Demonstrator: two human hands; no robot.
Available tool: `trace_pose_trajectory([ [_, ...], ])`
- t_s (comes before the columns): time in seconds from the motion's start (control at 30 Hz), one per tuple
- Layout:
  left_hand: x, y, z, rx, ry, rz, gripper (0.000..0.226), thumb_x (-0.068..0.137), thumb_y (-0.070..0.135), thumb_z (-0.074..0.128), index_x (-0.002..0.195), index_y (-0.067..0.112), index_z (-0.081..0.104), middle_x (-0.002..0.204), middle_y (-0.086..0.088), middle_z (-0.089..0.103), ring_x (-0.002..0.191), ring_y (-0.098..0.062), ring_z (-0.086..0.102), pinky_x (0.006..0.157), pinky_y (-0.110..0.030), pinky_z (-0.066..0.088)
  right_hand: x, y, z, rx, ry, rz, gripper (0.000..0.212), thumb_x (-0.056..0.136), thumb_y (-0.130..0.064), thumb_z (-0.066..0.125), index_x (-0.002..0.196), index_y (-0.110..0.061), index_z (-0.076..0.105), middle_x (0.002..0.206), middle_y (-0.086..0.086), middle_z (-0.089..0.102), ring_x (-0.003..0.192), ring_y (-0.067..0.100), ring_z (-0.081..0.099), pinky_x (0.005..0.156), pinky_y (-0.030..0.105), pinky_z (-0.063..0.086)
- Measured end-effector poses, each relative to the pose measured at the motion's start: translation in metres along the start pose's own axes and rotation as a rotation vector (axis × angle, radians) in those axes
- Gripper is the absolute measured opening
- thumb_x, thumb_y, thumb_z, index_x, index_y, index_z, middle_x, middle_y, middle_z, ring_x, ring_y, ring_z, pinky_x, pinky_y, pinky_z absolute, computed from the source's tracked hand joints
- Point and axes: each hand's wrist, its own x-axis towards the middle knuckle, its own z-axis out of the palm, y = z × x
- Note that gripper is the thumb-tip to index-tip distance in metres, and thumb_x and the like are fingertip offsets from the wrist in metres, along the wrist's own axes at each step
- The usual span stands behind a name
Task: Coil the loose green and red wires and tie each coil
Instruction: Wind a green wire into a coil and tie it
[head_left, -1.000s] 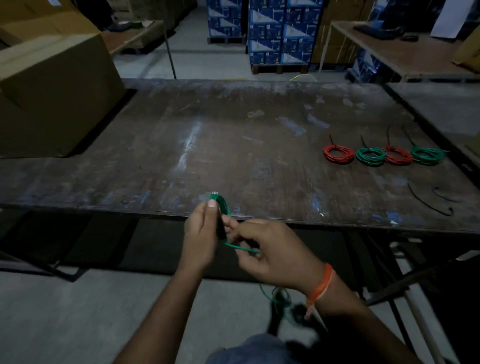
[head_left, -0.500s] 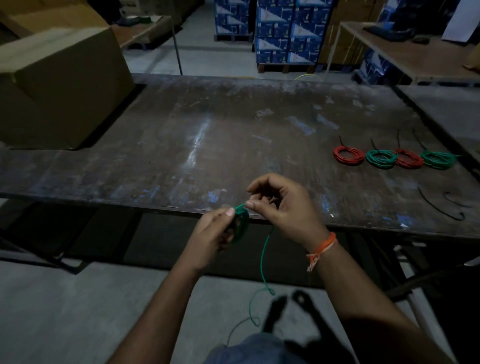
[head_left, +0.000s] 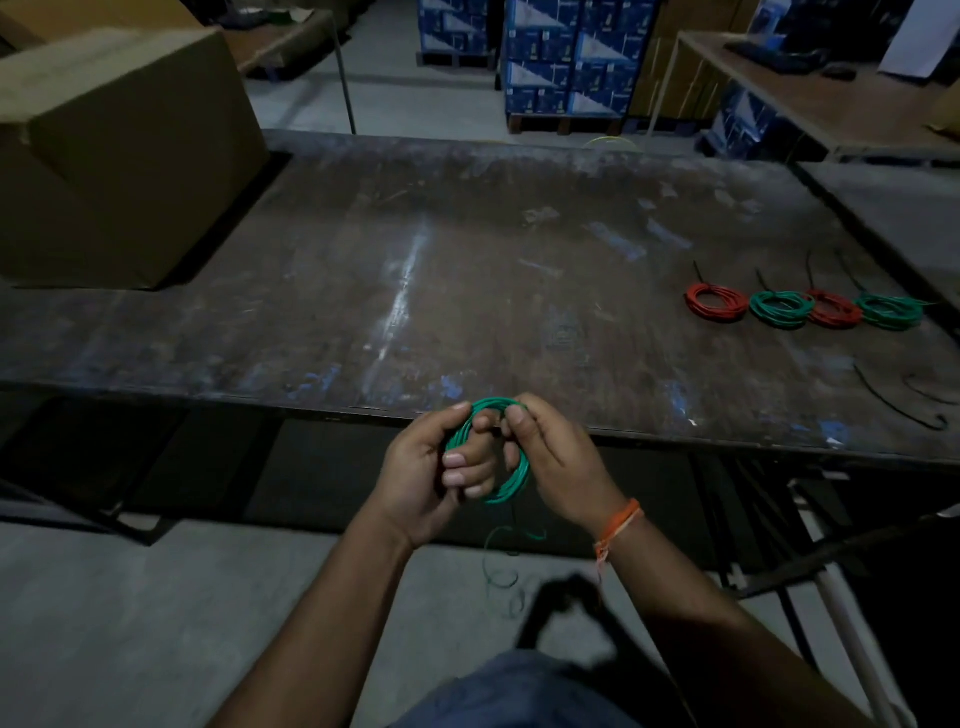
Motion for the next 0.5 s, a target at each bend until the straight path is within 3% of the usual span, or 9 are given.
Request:
trace_pose_trajectory([
  [0.07, -0.001, 0.005, -0.007, -0.084, -0.076, -0.051, 0.026, 0.099, 0.025, 0.037, 0.083, 0.011, 0.053, 0.047, 0.011, 0.027, 0.036, -0.004, 0.02, 0.042, -0.021, 0.026, 0.002, -0.002, 0.004, -0.01, 0.01, -0.01, 0.029, 0.109, -0.028, 0.04, 0.086, -0.019, 0.054, 0.064, -0.008, 0.057, 0.061, 0.005, 0.053, 0.061, 0.026, 0.043],
  [0.17, -0.001, 0.01, -0.016, -0.142, -0.119, -0.088, 0.025, 0.098, 0.027, 0.041, 0.084, 0.012, 0.056, 0.05, 0.012, 0.024, 0.038, -0.005, 0.018, 0.043, -0.02, 0.022, 0.002, -0.004, 0.014, 0.032, 0.04, 0.001, 0.03, 0.11, -0.026, 0.04, 0.086, -0.014, 0.055, 0.065, -0.009, 0.055, 0.062, 0.009, 0.052, 0.06, 0.034, 0.043],
  [0.33, -0.007, 0.012, -0.027, -0.171, -0.09, -0.133, 0.03, 0.101, 0.032, 0.039, 0.081, 0.015, 0.053, 0.05, 0.012, 0.021, 0.039, -0.005, 0.015, 0.042, -0.02, 0.016, 0.0, -0.005, 0.03, 0.119, 0.064, 0.042, 0.036, 0.108, -0.027, 0.041, 0.074, -0.023, 0.049, 0.061, -0.005, 0.053, 0.061, 0.01, 0.049, 0.064, 0.033, 0.04],
  [0.5, -0.011, 0.013, -0.028, -0.141, -0.033, -0.155, 0.034, 0.102, 0.032, 0.036, 0.076, 0.017, 0.053, 0.05, 0.012, 0.017, 0.039, -0.004, 0.012, 0.041, -0.018, 0.012, -0.005, -0.005, 0.038, 0.395, 0.051, 0.15, 0.037, 0.104, -0.036, 0.043, 0.075, -0.017, 0.054, 0.058, 0.008, 0.052, 0.055, 0.019, 0.045, 0.058, 0.036, 0.036],
])
